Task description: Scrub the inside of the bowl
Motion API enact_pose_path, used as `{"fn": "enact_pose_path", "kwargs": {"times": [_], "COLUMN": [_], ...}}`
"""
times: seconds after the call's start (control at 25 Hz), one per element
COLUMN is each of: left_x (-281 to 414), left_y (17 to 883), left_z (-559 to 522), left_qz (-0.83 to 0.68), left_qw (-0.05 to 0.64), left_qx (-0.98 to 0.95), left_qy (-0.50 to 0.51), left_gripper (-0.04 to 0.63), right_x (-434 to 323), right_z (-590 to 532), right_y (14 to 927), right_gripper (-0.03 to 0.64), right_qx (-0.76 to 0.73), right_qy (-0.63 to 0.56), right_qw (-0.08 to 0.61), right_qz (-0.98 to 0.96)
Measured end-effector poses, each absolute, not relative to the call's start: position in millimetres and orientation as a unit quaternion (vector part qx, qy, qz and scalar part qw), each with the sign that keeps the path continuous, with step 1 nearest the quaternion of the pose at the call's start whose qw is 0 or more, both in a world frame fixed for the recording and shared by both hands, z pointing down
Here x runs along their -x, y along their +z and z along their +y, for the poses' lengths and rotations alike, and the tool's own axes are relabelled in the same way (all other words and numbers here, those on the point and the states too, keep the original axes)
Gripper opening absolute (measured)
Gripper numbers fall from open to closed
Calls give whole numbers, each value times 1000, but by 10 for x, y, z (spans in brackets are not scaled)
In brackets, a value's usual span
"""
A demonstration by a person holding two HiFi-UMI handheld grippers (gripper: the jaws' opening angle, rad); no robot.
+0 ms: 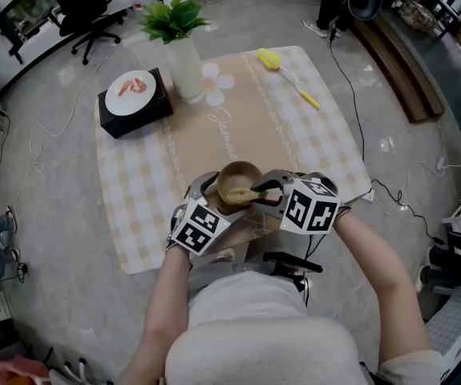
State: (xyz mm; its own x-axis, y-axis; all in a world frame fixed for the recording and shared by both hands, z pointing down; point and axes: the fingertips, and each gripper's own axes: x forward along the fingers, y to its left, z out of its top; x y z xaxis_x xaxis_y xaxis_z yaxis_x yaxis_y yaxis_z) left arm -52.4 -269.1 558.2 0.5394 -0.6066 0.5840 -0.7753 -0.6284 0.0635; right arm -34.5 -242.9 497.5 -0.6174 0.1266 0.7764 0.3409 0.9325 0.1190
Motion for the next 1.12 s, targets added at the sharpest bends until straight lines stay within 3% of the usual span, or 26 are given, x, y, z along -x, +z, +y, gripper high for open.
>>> {"fn": "enact_pose_path", "kwargs": {"times": [0.44, 1.12], "left_x": [533, 546], "left_y": [5595, 5540], "left_z": [-2713, -2718], "left_qz": [-400, -398], "left_qw": [168, 175], "left_qx": [-862, -865], "left_qy": [261, 252], "left_gripper": [476, 468], "right_x": [614, 512], "right_z": [-2750, -3075], "right_y": [5009, 5120], "right_gripper": [91, 91], "right_qx": [56, 66], "right_qy": [-116, -124], "right_qw": [401, 524], "right_qz": [-907, -840]}}
